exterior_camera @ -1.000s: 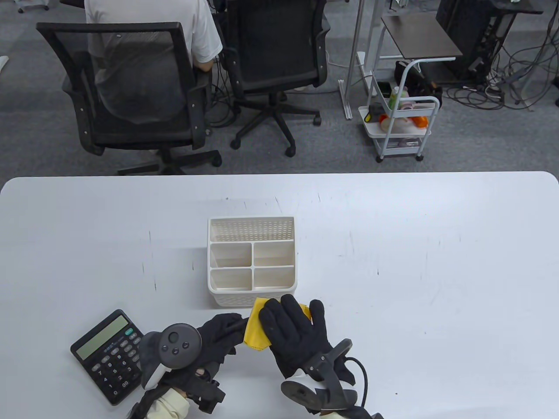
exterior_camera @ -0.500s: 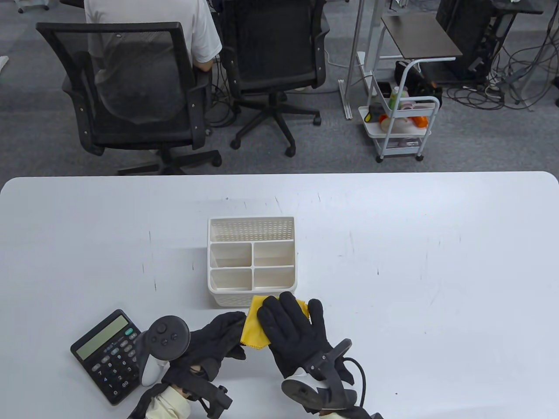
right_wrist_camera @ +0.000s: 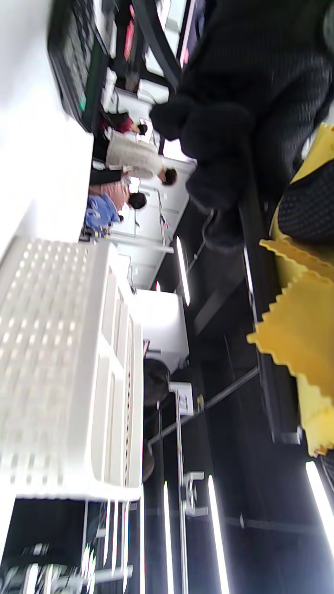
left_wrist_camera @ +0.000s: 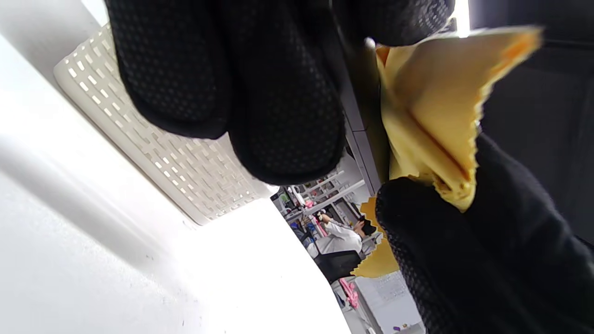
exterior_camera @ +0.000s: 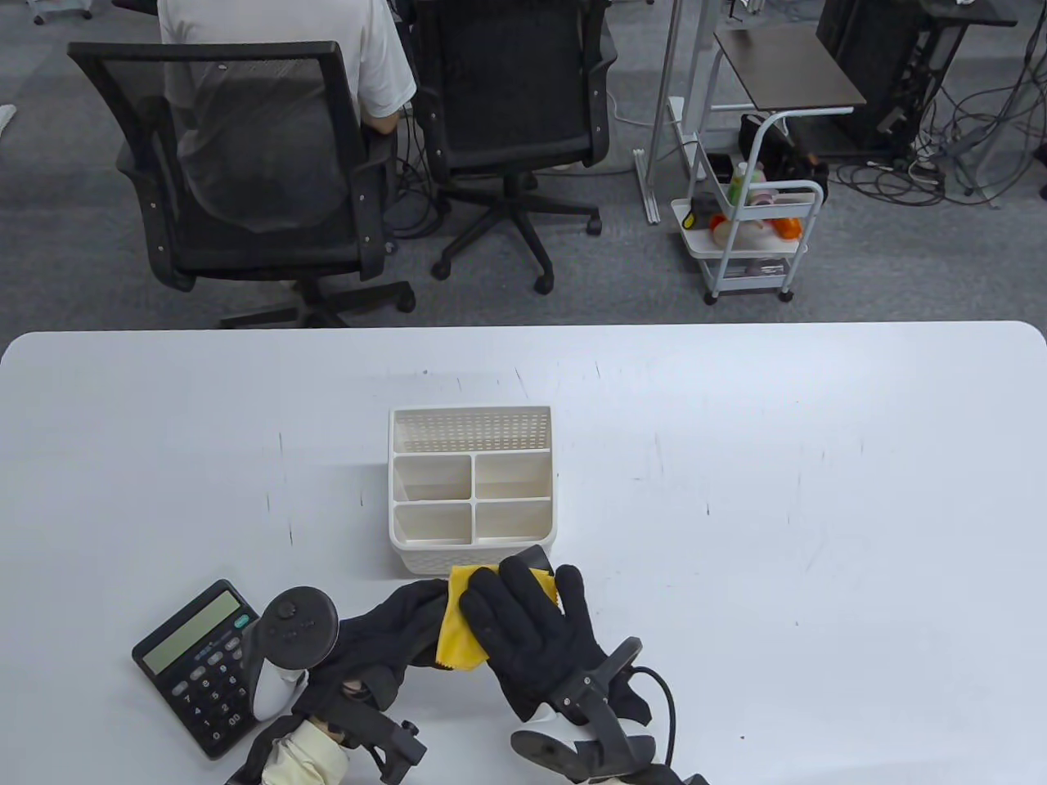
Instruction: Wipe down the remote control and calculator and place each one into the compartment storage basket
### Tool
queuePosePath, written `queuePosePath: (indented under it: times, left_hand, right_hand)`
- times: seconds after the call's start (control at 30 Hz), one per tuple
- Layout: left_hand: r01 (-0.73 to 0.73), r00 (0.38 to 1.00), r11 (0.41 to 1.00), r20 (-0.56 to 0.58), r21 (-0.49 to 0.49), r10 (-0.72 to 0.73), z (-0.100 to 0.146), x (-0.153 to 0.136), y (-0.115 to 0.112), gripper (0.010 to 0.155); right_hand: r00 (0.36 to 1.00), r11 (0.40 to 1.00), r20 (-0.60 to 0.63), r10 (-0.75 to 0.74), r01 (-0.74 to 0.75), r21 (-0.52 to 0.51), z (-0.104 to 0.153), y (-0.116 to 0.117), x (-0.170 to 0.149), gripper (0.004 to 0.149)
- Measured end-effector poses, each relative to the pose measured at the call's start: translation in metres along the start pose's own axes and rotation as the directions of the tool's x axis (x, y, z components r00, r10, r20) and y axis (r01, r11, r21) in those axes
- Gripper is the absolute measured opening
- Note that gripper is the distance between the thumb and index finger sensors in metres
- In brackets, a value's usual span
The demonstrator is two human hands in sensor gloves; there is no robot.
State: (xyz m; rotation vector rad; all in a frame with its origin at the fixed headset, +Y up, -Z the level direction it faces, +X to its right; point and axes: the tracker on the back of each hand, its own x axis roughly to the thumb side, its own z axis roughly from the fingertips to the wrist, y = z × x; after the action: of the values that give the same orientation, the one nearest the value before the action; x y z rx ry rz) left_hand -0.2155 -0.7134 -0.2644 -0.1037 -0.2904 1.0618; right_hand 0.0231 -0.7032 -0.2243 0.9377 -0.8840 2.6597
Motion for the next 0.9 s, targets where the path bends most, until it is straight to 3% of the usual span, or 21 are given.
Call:
queuePosePath:
  times: [0.2, 0.33, 0.63, 0.9]
  left_hand:
    - [-0.013, 1.000, 1.000, 0.006, 0.004, 0.013, 0.000, 0.001, 0.001, 0.050]
    - [-0.016, 1.000, 1.000, 0.006, 0.001, 0.016, 0.001, 0.000, 0.000, 0.050]
    - [-0.075, 0.997, 0.997, -0.022, 0.003, 0.075, 0.002, -0.003, 0.000, 0.050]
    - [-0.062, 0.998, 0.998, -0.008, -0.019, 0.062, 0.000, -0.001, 0.000, 0.050]
  right_hand:
    - [0.993, 0.999, -0.114, -0.003, -0.002, -0.041, 0.005, -0.005, -0.018, 0.052]
    - [0.999, 0.999, -0.054, 0.003, -0.005, -0.033, 0.003, -0.003, -0.007, 0.052]
    - [0.977, 0.999, 0.211, 0.015, -0.021, 0.026, 0.002, 0.007, 0.031, 0.052]
    - [0.988, 0.999, 0.153, 0.036, -0.038, 0.009, 0.001, 0.005, 0.020, 0.052]
